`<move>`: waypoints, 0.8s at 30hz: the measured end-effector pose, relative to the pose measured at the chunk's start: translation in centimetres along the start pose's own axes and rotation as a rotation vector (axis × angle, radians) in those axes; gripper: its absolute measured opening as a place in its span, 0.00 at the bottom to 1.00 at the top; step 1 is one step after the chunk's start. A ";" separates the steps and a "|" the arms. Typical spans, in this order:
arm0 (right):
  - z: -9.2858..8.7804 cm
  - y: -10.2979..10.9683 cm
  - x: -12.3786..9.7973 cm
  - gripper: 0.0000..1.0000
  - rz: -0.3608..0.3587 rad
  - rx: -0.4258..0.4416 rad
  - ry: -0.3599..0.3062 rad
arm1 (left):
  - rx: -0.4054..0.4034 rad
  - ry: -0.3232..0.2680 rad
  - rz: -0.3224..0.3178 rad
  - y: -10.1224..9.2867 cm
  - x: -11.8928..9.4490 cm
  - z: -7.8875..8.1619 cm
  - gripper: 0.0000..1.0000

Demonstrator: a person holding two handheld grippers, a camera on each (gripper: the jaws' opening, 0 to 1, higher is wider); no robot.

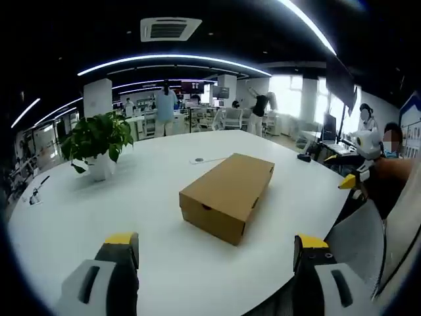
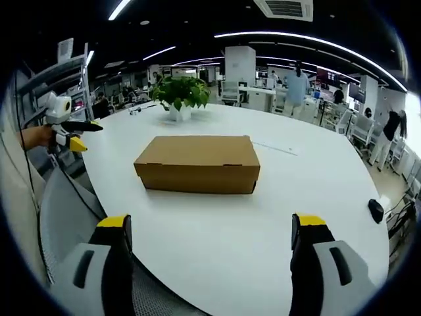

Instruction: Operate the shoe box by opening the lid, removing the specified soft item, and placing it in the target area until the item is outside and the box remains undamaged.

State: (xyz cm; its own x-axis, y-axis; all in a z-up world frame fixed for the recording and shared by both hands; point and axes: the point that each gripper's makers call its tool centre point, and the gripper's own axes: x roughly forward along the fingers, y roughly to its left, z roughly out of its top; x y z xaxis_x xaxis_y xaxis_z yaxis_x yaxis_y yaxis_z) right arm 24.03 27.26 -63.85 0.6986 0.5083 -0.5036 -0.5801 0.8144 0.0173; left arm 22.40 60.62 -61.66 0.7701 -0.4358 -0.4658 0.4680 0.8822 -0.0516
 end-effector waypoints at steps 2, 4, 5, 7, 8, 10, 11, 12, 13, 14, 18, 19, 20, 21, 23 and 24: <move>0.1 0.0 0.0 0.96 0.002 0.000 -0.001 | 0.002 0.002 -0.001 -0.1 0.0 0.0 1.00; 0.0 0.0 0.0 0.96 0.003 -0.001 0.002 | 0.005 0.004 -0.003 -0.1 0.0 0.0 1.00; 0.0 0.0 0.0 0.96 0.004 -0.002 0.002 | 0.006 0.004 -0.004 -0.1 0.0 0.0 1.00; -0.1 0.1 0.0 0.96 0.006 -0.002 0.005 | 0.007 0.003 -0.006 -0.3 0.0 0.0 1.00; -0.1 0.0 0.1 0.96 0.006 -0.003 0.006 | 0.006 0.004 -0.007 -0.3 0.1 0.0 1.00; -0.2 0.1 0.1 0.96 0.009 -0.005 0.008 | 0.006 0.004 -0.008 -0.4 0.1 0.0 1.00; -0.2 0.1 0.1 0.96 0.010 -0.005 0.009 | 0.006 0.004 -0.008 -0.4 0.1 0.0 1.00; -0.1 0.1 0.2 0.96 0.010 -0.008 0.009 | 0.006 0.004 -0.008 -0.4 0.1 0.0 1.00; -0.1 0.2 0.2 0.96 0.010 -0.009 0.009 | 0.006 0.004 -0.008 -0.4 0.1 0.0 1.00; -0.1 0.2 0.2 0.96 0.011 -0.009 0.009 | 0.006 0.004 -0.007 -0.4 0.1 0.0 1.00; -0.1 0.1 0.3 0.96 0.012 -0.009 0.010 | 0.007 0.003 -0.007 -0.4 0.2 0.0 1.00; -0.1 0.1 0.3 0.96 0.013 -0.009 0.010 | 0.007 0.004 -0.007 -0.4 0.2 0.0 1.00; -0.2 0.1 0.3 0.96 0.014 -0.009 0.012 | 0.006 0.004 -0.006 -0.4 0.2 0.0 1.00; -0.2 0.1 0.3 0.96 0.014 -0.010 0.013 | 0.005 0.004 -0.005 -0.4 0.2 -0.1 1.00; -0.2 0.1 0.3 0.96 0.014 -0.013 0.015 | 0.004 0.003 -0.004 -0.4 0.2 -0.1 1.00; -0.2 0.1 0.3 0.96 0.014 -0.013 0.016 | 0.004 0.003 -0.004 -0.4 0.2 -0.1 1.00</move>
State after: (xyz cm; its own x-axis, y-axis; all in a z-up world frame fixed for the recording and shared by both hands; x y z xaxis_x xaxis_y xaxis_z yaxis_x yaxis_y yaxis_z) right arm 24.09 27.45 -64.22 0.6833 0.5152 -0.5173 -0.5955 0.8032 0.0134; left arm 22.34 60.23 -61.84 0.7670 -0.4384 -0.4685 0.4725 0.8799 -0.0499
